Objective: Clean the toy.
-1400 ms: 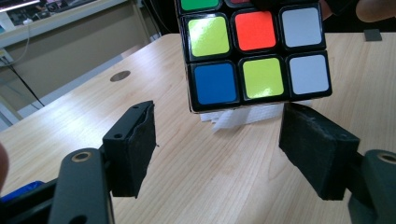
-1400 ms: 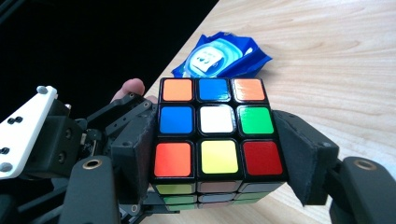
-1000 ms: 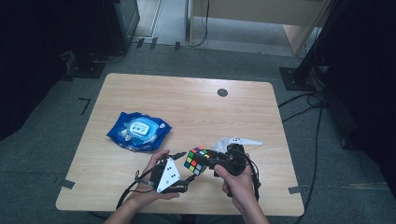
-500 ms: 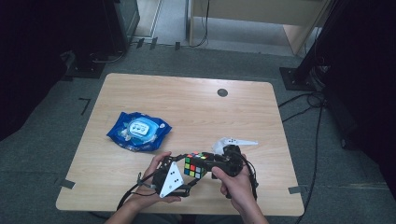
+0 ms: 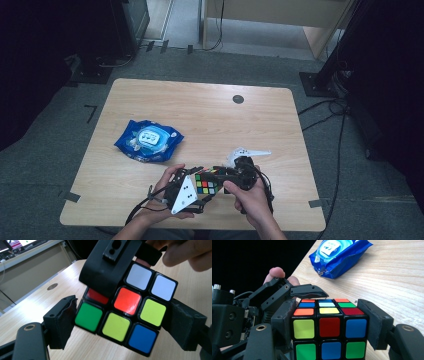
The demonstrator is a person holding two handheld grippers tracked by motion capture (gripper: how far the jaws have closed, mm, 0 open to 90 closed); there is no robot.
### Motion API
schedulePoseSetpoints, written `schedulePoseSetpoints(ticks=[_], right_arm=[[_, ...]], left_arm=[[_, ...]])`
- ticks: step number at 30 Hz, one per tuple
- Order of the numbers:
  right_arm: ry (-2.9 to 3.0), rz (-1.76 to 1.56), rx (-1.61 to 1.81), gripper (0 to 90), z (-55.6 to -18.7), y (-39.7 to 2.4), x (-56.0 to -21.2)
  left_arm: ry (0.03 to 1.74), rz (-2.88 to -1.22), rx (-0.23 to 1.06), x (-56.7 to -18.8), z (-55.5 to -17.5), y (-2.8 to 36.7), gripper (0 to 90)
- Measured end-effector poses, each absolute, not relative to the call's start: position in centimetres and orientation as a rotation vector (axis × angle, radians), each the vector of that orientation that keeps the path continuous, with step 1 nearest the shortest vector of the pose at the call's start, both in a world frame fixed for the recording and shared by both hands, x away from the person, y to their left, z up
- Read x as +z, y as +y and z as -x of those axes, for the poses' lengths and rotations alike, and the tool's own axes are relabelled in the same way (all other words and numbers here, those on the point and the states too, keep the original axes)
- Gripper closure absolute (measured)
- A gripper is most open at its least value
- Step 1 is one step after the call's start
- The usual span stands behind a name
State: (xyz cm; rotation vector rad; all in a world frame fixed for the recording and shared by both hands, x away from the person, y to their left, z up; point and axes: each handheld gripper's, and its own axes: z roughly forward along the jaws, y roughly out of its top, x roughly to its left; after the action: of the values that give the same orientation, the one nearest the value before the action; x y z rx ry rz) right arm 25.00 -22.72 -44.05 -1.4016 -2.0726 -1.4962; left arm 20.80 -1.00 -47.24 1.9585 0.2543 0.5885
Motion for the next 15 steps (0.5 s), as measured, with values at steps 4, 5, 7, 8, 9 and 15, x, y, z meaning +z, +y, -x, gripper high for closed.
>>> schedulePoseSetpoints(ticks=[4,5,7,8,9,15], right_arm=[[-2.062,1.404,-1.487,34.5,-25.1,-22.8,-44.2],[-2.059,1.407,-1.483,34.5,-25.1,-22.8,-44.3],[-2.054,1.401,-1.477,34.2,-25.1,-22.8,-44.4],[-2.053,1.397,-1.48,34.1,-25.1,-22.8,-44.5],[-2.046,1.397,-1.478,34.0,-25.1,-22.8,-44.6],[-2.053,1.338,-1.461,32.5,-25.1,-22.4,-44.9]], left_arm=[[0.246,-1.958,0.563,-47.3,-20.7,-1.1,25.1],[0.241,-1.957,0.551,-47.3,-20.7,-1.0,27.3],[0.242,-1.951,0.57,-47.4,-20.6,-1.1,34.0],[0.248,-1.95,0.562,-47.3,-20.7,-1.0,34.1],[0.255,-1.944,0.563,-47.3,-20.7,-1.0,34.1],[0.311,-1.916,0.575,-46.9,-21.4,0.0,34.2]])
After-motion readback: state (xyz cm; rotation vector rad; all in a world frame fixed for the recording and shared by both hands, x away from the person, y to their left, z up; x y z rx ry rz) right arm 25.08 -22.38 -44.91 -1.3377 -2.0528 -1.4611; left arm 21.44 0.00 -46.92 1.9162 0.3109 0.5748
